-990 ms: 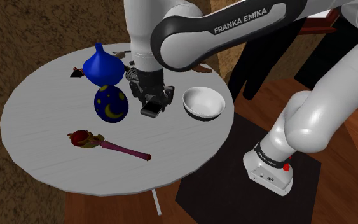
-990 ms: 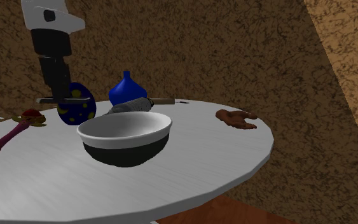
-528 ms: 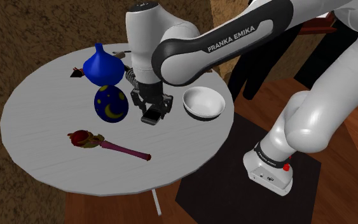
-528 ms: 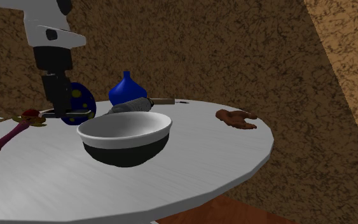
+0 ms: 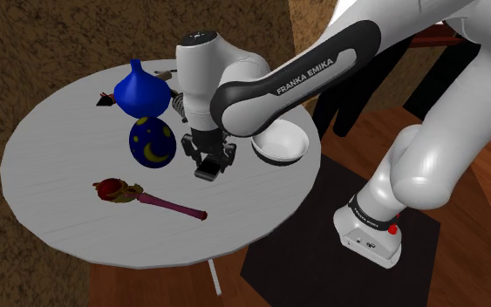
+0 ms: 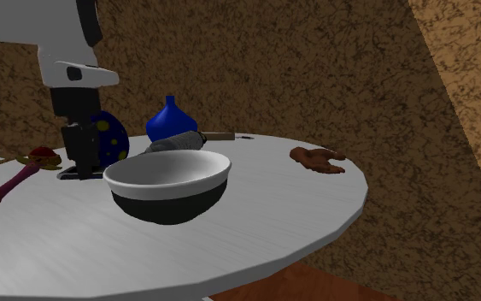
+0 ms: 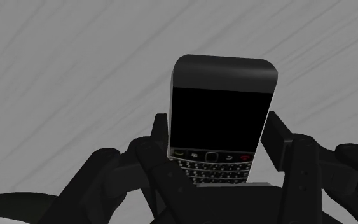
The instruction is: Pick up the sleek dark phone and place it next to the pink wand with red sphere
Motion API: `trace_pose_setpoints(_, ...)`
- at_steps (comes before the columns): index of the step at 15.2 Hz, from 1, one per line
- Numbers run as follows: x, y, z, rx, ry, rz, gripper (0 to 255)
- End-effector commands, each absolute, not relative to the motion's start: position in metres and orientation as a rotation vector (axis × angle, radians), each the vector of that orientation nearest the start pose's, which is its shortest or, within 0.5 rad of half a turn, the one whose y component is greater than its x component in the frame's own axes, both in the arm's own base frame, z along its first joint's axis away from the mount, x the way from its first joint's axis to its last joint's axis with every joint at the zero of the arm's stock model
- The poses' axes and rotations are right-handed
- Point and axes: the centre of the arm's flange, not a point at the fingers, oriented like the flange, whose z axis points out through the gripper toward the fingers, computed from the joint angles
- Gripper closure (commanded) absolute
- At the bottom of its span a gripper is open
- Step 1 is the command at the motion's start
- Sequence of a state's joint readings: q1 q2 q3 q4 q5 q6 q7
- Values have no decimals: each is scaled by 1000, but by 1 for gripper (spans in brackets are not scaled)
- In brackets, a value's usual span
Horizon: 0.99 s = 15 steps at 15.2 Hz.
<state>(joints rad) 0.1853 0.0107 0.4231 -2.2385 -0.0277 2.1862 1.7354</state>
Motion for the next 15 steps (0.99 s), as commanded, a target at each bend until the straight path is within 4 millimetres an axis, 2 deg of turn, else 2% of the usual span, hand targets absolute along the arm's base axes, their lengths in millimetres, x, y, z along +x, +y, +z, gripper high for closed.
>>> trace_pose_setpoints(1,426,295,349,-2724,1689,12,255)
trace_pose_setpoints(2,426,295,344,-2724,1689,12,255)
trace_pose_setpoints(10,426,295,344,-2724,1689,12,255)
trace_pose_setpoints(11,426,295,344,-2724,1689,12,0)
trace_pose_setpoints(15,426,295,344,-2724,1689,12,0)
